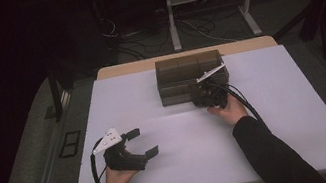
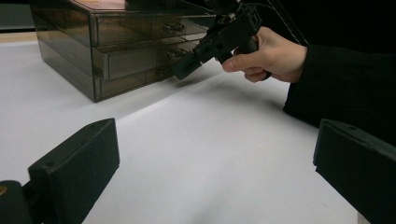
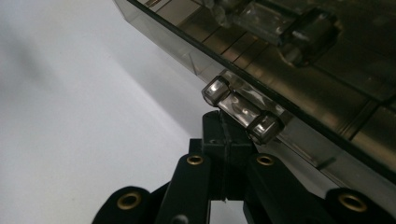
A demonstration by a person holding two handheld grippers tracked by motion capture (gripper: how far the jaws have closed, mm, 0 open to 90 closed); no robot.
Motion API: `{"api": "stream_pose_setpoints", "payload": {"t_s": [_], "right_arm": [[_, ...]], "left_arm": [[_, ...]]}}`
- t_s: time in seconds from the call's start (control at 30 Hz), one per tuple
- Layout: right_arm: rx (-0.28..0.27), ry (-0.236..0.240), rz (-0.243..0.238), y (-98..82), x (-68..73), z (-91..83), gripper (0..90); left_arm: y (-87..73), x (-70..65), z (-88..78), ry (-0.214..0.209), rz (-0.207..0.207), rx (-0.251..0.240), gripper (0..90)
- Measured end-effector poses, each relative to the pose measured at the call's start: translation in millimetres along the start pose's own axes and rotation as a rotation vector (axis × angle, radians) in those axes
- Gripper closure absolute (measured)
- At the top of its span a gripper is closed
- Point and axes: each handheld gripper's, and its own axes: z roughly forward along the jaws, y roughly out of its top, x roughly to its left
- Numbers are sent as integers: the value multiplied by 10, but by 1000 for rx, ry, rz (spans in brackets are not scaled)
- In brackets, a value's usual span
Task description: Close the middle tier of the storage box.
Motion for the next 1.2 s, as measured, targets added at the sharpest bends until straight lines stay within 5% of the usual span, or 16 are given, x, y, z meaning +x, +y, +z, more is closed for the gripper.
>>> {"api": "stream_pose_setpoints", "payload": {"t_s": [1.2], "right_arm": [[-24, -14, 31, 91, -85, 93, 871]], "left_arm": [[3, -2, 6, -4, 0, -4, 0]]}}
